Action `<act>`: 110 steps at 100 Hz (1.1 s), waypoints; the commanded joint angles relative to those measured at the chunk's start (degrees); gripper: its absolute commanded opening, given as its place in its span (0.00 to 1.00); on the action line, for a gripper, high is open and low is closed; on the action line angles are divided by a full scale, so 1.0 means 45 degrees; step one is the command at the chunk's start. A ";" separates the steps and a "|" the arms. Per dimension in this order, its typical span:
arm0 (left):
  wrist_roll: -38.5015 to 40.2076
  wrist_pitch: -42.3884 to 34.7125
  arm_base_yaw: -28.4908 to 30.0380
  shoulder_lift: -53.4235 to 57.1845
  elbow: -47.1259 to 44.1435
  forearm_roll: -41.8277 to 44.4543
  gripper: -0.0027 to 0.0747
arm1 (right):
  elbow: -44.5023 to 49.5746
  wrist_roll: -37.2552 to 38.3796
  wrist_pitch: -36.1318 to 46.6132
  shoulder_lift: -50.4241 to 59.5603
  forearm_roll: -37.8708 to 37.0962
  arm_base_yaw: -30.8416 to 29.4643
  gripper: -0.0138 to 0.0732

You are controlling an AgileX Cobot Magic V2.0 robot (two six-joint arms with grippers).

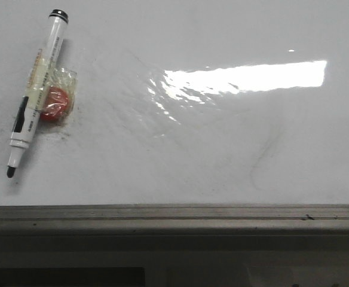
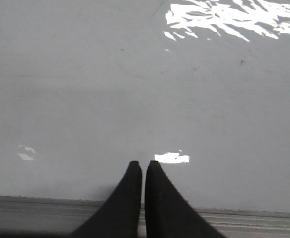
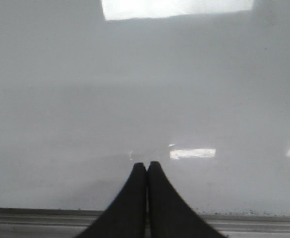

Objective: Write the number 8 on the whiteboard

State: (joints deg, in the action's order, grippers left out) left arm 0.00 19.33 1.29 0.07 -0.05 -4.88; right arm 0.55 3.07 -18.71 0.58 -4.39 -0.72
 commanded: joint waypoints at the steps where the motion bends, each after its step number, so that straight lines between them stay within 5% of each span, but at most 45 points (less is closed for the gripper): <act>1: 0.0072 -0.0555 0.0004 0.0397 -0.0404 -0.0031 0.01 | 0.0181 -0.0022 0.0306 0.0283 0.0005 0.0007 0.09; 110: 0.0000 -0.1245 0.0004 0.0397 -0.0404 0.0015 0.01 | 0.0181 -0.0022 0.1176 0.0283 0.0005 0.0007 0.09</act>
State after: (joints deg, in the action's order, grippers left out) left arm 0.00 18.34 1.29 0.07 -0.05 -4.75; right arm 0.55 3.11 -18.29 0.58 -4.39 -0.72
